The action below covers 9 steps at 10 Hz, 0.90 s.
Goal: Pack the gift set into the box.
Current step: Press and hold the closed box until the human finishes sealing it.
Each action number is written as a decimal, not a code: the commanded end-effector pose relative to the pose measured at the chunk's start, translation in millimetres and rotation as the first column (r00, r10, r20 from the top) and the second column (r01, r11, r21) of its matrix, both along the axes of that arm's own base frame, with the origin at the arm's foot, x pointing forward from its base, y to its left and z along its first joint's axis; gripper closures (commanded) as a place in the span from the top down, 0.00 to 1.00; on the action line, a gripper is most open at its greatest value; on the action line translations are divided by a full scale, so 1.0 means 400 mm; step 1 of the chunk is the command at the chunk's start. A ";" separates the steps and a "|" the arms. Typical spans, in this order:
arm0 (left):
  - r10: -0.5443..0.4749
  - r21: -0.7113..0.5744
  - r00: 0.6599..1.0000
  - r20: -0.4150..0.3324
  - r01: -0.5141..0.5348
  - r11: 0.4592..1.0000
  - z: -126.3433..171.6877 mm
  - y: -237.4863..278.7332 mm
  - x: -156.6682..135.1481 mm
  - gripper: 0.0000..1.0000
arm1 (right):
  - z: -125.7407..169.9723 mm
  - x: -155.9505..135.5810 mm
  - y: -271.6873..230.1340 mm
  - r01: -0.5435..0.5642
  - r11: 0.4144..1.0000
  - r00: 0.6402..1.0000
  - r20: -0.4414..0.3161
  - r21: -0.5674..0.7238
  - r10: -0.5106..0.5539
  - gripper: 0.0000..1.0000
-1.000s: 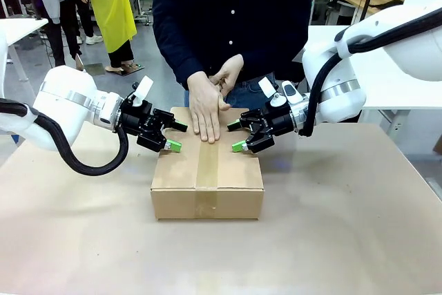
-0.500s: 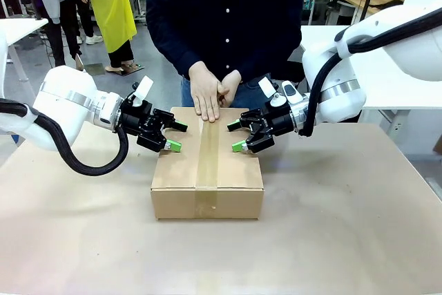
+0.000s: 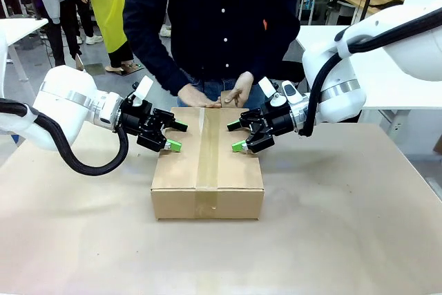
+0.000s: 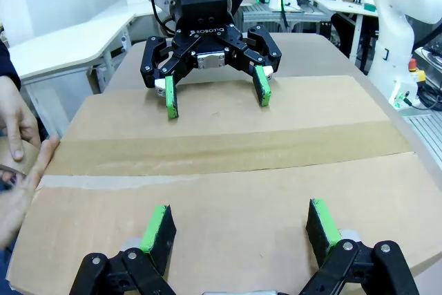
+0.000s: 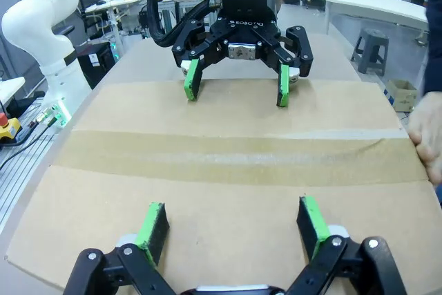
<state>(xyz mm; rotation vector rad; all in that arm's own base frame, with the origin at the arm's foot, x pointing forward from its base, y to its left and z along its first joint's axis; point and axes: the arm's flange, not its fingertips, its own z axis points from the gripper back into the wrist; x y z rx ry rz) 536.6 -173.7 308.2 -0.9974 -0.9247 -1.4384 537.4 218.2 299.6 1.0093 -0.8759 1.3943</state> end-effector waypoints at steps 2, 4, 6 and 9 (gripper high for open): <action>0.000 0.005 1.000 -0.002 0.000 1.000 -0.004 0.003 -0.002 1.00 | -0.003 0.001 -0.001 -0.002 1.000 1.000 0.008 -0.001 0.002 1.00; 0.000 0.005 1.000 -0.002 0.000 1.000 -0.004 0.003 -0.002 1.00 | 0.000 0.000 0.000 0.000 1.000 1.000 0.000 0.000 0.000 1.00; 0.004 -0.070 0.997 0.076 0.001 0.998 0.094 0.030 -0.079 1.00 | 0.194 -0.132 -0.172 0.114 0.986 0.973 0.189 0.126 -0.136 1.00; 0.093 -0.331 0.981 0.172 -0.031 0.943 0.185 0.260 -0.262 1.00 | 0.257 -0.333 -0.446 0.275 0.901 0.900 0.238 0.336 -0.364 1.00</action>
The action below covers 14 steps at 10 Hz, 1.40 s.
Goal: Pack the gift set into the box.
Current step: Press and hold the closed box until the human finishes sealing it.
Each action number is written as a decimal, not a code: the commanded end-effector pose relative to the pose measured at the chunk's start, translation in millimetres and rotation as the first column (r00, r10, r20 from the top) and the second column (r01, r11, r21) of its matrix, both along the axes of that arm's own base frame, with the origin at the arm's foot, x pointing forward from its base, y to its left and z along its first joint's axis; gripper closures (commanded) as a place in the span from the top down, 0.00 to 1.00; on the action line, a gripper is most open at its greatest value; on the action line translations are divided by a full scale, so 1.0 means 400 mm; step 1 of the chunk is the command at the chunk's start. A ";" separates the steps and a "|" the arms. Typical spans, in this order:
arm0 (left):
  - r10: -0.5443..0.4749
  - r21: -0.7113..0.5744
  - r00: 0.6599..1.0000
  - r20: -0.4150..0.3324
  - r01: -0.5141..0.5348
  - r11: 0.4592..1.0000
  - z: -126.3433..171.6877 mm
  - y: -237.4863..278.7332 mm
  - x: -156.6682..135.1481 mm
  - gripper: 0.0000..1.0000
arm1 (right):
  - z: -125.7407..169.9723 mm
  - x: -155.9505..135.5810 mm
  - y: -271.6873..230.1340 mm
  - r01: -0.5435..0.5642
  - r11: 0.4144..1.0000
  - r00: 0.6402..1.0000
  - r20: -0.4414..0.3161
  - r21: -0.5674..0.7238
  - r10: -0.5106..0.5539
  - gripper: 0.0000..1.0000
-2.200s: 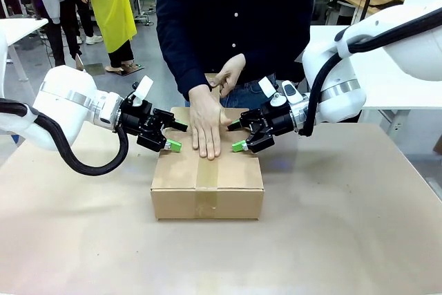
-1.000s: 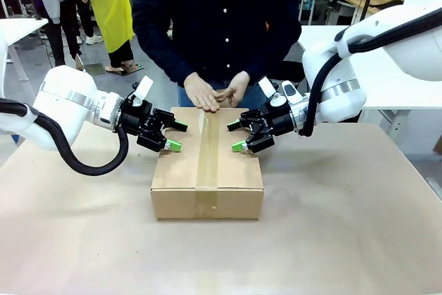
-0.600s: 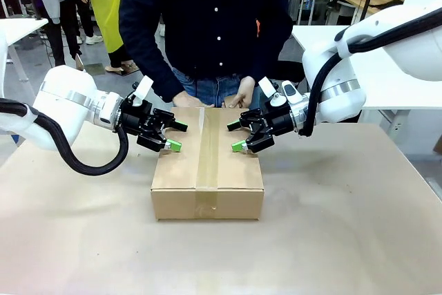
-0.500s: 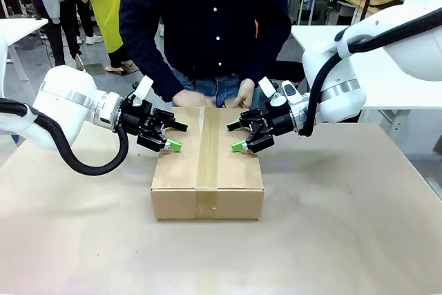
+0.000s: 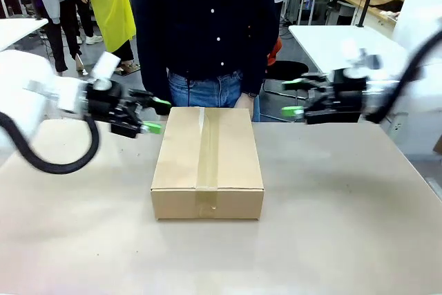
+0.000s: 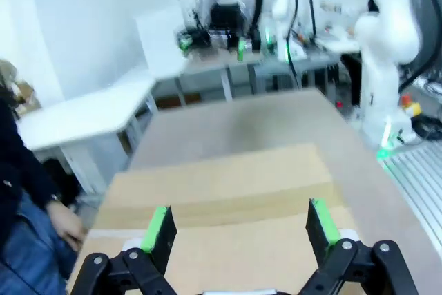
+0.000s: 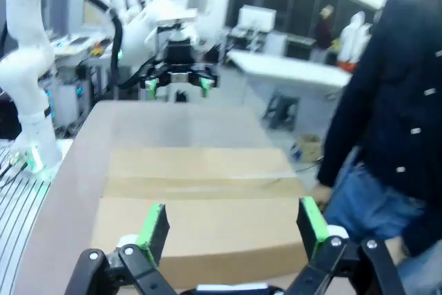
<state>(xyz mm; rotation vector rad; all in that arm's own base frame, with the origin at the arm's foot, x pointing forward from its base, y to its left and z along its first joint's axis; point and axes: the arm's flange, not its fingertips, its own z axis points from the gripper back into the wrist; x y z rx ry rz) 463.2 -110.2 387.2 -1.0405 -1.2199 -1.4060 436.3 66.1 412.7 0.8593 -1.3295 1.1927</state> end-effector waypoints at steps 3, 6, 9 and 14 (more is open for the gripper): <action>0.225 -0.465 0.972 0.065 -0.170 0.869 -0.114 0.360 -0.204 1.00 | -0.132 -0.170 -0.256 0.299 0.926 0.949 0.031 0.231 -0.314 1.00; 0.097 -0.248 0.993 0.068 -0.077 0.966 0.003 0.219 -0.146 1.00 | -0.024 -0.120 -0.191 0.163 0.980 0.986 0.020 0.119 -0.166 1.00; 0.097 -0.248 0.993 0.068 -0.077 0.966 0.003 0.219 -0.146 1.00 | -0.024 -0.120 -0.191 0.163 0.980 0.986 0.020 0.119 -0.166 1.00; 0.097 -0.248 0.993 0.068 -0.077 0.966 0.003 0.219 -0.146 1.00 | -0.024 -0.120 -0.191 0.163 0.980 0.986 0.020 0.119 -0.166 1.00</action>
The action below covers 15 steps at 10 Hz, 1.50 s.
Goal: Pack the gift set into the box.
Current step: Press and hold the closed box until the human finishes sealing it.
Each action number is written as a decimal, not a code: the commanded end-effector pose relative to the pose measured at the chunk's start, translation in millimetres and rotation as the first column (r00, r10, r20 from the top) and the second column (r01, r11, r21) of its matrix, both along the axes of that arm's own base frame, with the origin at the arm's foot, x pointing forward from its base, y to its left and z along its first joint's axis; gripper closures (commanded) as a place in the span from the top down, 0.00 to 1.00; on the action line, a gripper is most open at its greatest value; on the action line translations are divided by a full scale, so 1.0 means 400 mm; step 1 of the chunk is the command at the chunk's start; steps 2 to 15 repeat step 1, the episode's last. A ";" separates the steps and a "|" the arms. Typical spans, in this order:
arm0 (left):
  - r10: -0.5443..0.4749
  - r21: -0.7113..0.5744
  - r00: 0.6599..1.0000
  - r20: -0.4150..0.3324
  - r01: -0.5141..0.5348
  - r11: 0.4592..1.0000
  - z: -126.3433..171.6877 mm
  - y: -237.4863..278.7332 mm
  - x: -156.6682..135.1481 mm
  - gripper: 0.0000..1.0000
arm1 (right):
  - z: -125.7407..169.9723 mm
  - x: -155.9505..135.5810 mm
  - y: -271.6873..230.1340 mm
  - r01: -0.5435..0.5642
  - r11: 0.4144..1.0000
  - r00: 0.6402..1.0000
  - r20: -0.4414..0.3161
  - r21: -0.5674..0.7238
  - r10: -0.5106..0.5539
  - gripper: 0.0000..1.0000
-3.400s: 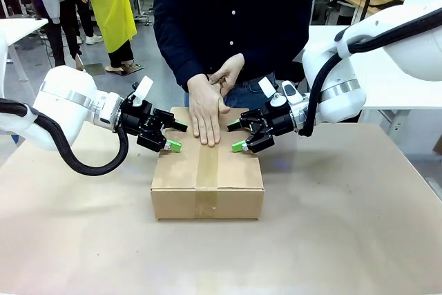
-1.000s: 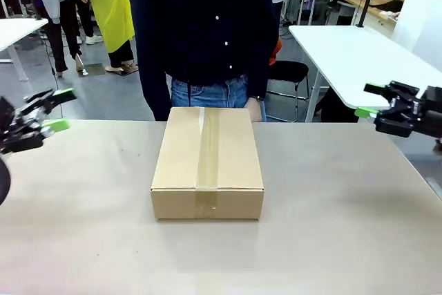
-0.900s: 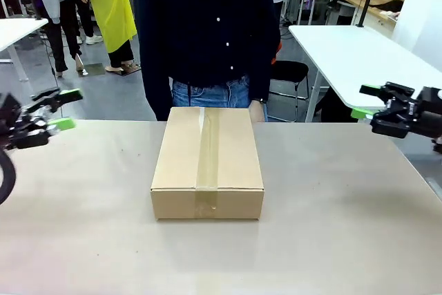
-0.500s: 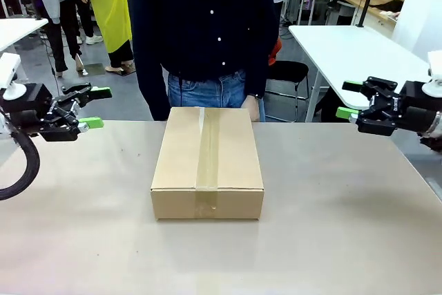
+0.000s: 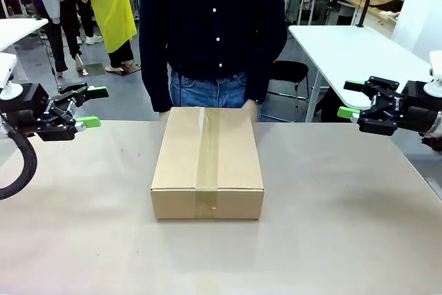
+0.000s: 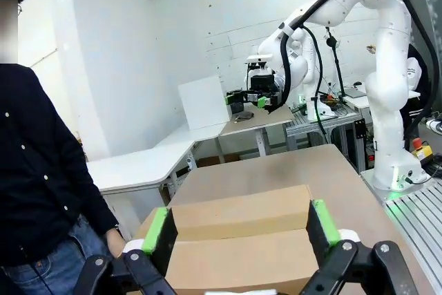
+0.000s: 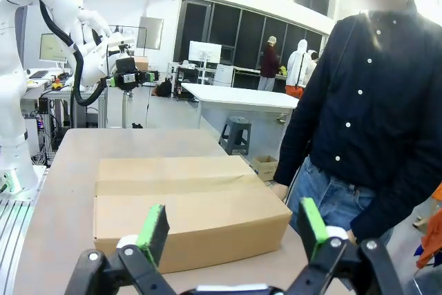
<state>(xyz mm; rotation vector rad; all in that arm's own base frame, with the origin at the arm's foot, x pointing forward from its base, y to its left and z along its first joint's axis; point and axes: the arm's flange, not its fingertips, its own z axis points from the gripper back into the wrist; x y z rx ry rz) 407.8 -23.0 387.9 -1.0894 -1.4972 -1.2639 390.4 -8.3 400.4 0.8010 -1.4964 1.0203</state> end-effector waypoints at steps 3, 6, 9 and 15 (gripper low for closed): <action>0.001 -0.010 1.000 0.005 -0.001 1.000 0.001 0.001 -0.007 1.00 | 0.006 -0.006 -0.005 0.005 1.000 1.000 -0.019 -0.007 -0.005 1.00; 0.001 -0.010 1.000 0.005 -0.001 1.000 0.001 0.001 -0.007 1.00 | 0.006 -0.006 -0.005 0.005 1.000 1.000 -0.019 -0.007 -0.005 1.00; 0.001 -0.010 1.000 0.005 -0.001 1.000 0.001 0.001 -0.007 1.00 | 0.006 -0.006 -0.005 0.005 1.000 1.000 -0.019 -0.007 -0.005 1.00; 0.001 -0.010 1.000 0.005 -0.001 1.000 0.001 0.001 -0.007 1.00 | 0.006 -0.006 -0.005 0.005 1.000 1.000 -0.019 -0.007 -0.005 1.00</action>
